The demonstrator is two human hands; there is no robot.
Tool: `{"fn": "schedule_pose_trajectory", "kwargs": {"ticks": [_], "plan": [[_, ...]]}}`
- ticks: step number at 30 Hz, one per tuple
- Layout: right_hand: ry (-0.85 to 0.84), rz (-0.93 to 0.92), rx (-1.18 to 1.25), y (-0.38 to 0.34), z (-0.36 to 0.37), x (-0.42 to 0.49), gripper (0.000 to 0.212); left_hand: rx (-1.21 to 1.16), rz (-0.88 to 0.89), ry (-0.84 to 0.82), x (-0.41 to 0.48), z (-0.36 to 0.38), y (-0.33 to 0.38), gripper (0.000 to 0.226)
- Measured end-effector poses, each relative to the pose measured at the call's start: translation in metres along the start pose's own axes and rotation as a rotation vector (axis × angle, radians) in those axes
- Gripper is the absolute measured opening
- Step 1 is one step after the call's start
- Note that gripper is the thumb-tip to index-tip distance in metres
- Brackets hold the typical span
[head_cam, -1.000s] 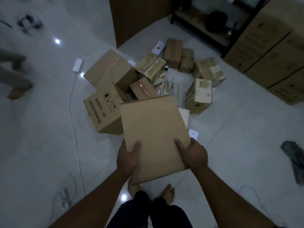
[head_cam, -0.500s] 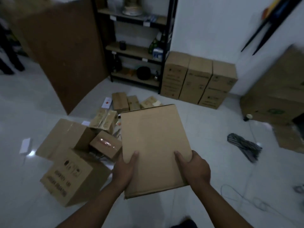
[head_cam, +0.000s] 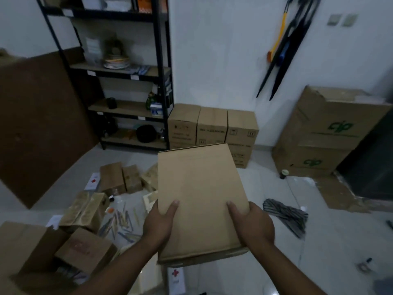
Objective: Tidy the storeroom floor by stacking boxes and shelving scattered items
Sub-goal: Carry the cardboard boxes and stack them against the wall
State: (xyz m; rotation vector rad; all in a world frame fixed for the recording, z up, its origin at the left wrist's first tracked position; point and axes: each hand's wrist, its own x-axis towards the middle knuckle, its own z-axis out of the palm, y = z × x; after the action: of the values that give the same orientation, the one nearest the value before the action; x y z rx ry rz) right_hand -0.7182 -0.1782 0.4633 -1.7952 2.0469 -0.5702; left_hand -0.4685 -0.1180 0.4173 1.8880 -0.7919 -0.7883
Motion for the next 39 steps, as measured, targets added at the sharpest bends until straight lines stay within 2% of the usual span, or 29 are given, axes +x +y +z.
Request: {"fn": "schedule_pose_trajectory", "kwargs": {"ticks": [5,10,15,22,29,35,39], "plan": [[0.049,-0.019,0.006,0.019,-0.039,0.094,0.079,-0.023,0.021,-0.013,0.038,0.076,0.06,0.063],[0.036,0.001,0.01,0.012,-0.04,0.172,0.08,0.015,0.055,-0.004,0.102,0.112,0.103,0.063],[0.017,0.046,0.008,-0.013,-0.016,0.254,0.076,0.106,0.066,-0.032,0.2,0.14,0.133,0.067],[0.082,0.085,0.011,-0.062,0.019,0.417,0.072,0.056,0.063,-0.152,0.37,0.204,0.189,0.072],[0.109,0.137,0.059,-0.134,0.045,0.549,0.09,0.067,0.056,-0.145,0.507,0.214,0.26,0.07],[0.069,0.111,0.076,-0.183,0.075,0.642,0.087,0.056,0.033,-0.11,0.604,0.218,0.287,0.068],[0.034,0.04,0.11,-0.213,0.099,0.713,0.078,0.037,-0.009,-0.07,0.666,0.228,0.295,0.072]]}}
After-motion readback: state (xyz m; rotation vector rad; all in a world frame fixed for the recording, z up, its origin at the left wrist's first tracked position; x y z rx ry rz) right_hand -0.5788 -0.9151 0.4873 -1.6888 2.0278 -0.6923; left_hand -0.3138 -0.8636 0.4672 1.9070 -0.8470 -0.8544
